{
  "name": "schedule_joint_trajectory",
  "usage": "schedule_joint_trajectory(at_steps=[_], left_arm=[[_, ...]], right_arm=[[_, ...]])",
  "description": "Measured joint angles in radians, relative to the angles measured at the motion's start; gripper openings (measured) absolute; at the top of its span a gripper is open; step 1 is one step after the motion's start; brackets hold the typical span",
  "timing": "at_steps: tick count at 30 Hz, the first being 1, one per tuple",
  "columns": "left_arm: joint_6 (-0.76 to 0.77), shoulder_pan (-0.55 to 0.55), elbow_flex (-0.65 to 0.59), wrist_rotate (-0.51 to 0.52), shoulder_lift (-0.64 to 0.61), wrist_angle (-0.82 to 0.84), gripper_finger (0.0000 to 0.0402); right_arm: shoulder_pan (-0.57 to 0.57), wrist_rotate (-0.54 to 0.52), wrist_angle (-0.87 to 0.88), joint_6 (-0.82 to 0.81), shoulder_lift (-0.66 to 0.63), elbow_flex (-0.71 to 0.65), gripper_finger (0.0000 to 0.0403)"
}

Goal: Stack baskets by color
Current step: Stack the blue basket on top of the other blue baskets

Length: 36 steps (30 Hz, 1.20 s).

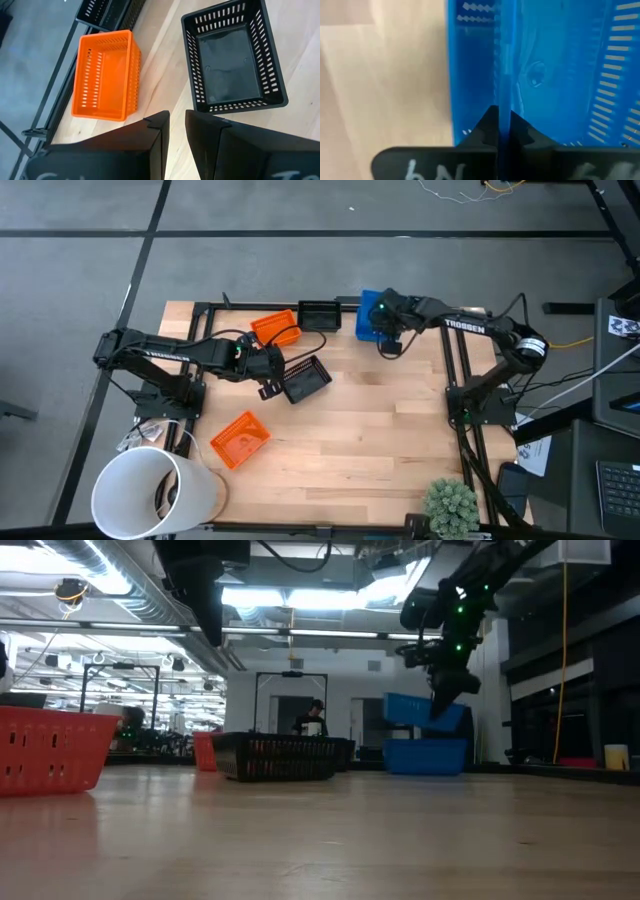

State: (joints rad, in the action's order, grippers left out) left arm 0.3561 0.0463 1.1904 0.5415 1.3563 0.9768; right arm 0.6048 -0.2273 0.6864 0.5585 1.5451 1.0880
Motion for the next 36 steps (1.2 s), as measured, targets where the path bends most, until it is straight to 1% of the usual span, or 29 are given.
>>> schedule_joint_trajectory(at_steps=[2, 5, 7, 12, 14, 22, 25, 31, 36], left_arm=[[0.0, 0.0, 0.0, 0.0, 0.0, -0.001, 0.0055], [0.0, -0.007, 0.0, 0.0, 0.0, -0.001, 0.0055], [0.0, -0.013, 0.0, 0.0, 0.0, -0.001, 0.0055], [0.0, -0.034, 0.0, 0.0, 0.0, -0.002, 0.0055], [0.0, -0.04, 0.0, 0.0, 0.0, -0.002, 0.0055], [0.0, -0.054, 0.0, 0.0, 0.0, -0.002, 0.0055], [0.001, -0.054, 0.0, -0.007, 0.0, -0.002, 0.0055], [0.002, -0.054, 0.0, -0.008, 0.0, -0.002, 0.0055], [0.009, -0.053, 0.0, -0.008, 0.0, -0.002, 0.0055]], right_arm=[[0.019, 0.02, -0.001, 0.001, 0.009, 0.0, 0.0], [0.029, 0.081, 0.004, 0.0, 0.021, 0.0, 0.0001], [0.028, 0.094, 0.008, 0.001, 0.023, 0.0, 0.0004], [0.029, 0.093, 0.033, -0.001, 0.024, 0.0, 0.0012], [0.028, 0.092, 0.053, -0.001, 0.024, 0.0, 0.0022], [0.028, 0.089, 0.051, -0.004, 0.024, 0.0, 0.0093], [0.028, 0.089, 0.042, -0.005, 0.024, 0.0, 0.0112], [0.028, 0.033, 0.014, -0.043, 0.024, 0.0, 0.0119], [0.028, 0.027, 0.008, -0.056, 0.024, 0.0, 0.0117]])
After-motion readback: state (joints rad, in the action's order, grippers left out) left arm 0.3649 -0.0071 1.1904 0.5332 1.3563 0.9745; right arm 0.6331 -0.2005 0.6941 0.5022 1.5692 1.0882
